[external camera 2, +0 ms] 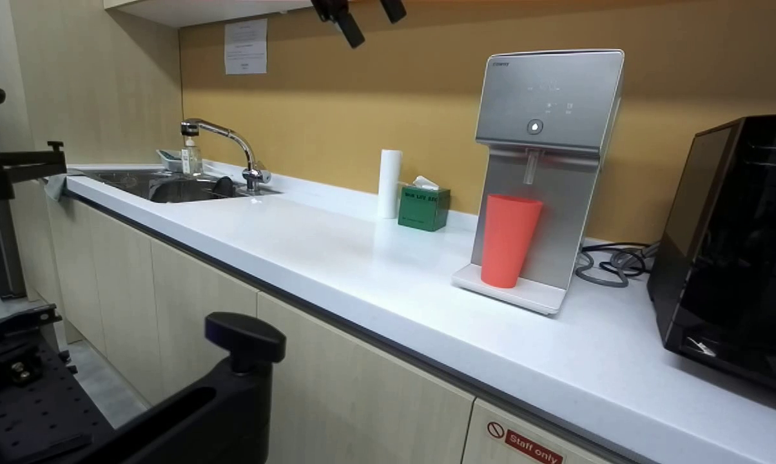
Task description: Press the center button on the grey dispenser
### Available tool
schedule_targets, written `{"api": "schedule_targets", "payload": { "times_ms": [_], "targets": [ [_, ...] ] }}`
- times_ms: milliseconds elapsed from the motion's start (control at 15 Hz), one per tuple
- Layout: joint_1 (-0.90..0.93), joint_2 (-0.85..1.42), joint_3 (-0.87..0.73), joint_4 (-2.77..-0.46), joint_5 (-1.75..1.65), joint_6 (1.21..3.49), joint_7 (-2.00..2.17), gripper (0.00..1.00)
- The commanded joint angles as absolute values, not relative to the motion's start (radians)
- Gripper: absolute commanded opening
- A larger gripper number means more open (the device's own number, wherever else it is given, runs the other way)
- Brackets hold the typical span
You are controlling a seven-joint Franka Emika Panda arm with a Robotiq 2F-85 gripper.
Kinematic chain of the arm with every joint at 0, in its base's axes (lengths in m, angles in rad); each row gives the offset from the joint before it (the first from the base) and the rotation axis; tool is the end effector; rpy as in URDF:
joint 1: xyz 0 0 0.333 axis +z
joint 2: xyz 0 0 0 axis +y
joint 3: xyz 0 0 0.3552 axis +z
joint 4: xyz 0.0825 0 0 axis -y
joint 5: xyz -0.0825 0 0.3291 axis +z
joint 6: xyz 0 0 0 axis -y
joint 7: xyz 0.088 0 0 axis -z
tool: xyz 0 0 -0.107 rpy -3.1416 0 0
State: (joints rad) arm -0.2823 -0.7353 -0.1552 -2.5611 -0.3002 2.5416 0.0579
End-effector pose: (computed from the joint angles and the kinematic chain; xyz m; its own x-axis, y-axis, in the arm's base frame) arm 0.2667 -0.1408 0.6221 0.7406 -0.1790 0.6476 -0.3527 -0.9240 0.1479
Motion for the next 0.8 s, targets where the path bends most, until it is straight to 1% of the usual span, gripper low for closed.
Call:
{"api": "schedule_targets", "payload": {
  "times_ms": [0, 400, 467, 533, 600, 733],
  "targets": [
    [-0.311, -0.727, -0.143, -2.563, -0.282, 2.56, 0.057, 1.0],
    [-0.356, -0.604, -0.185, -2.518, -0.25, 2.631, 0.058, 1.0],
    [-0.359, -0.577, -0.192, -2.511, -0.241, 2.657, 0.058, 0.75],
    [-0.361, -0.551, -0.201, -2.504, -0.228, 2.683, 0.057, 0.73],
    [-0.363, -0.527, -0.207, -2.499, -0.217, 2.714, 0.056, 0.67],
    [-0.364, -0.478, -0.222, -2.484, -0.192, 2.779, 0.05, 0.51]
  ]
}}
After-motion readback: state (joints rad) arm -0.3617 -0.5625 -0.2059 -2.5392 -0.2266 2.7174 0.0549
